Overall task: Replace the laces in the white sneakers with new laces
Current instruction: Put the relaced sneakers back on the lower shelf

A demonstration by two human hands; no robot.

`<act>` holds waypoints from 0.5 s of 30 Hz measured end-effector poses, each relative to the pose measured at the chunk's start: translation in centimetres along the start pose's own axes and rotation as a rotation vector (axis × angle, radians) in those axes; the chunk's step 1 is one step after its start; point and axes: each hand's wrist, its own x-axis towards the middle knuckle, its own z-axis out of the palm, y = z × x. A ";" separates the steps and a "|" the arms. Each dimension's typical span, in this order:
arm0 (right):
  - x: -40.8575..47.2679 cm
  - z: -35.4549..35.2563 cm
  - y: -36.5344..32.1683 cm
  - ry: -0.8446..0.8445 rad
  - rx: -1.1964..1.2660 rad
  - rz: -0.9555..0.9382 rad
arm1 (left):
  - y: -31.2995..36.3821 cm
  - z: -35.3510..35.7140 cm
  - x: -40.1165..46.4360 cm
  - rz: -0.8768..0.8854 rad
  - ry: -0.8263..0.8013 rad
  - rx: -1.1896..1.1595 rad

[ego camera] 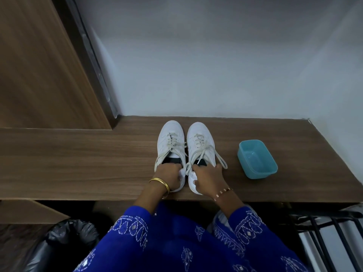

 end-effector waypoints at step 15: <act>-0.7 0.5 -1.0 0.079 0.030 0.066 | 0.1 -0.1 -0.6 0.000 -0.012 0.017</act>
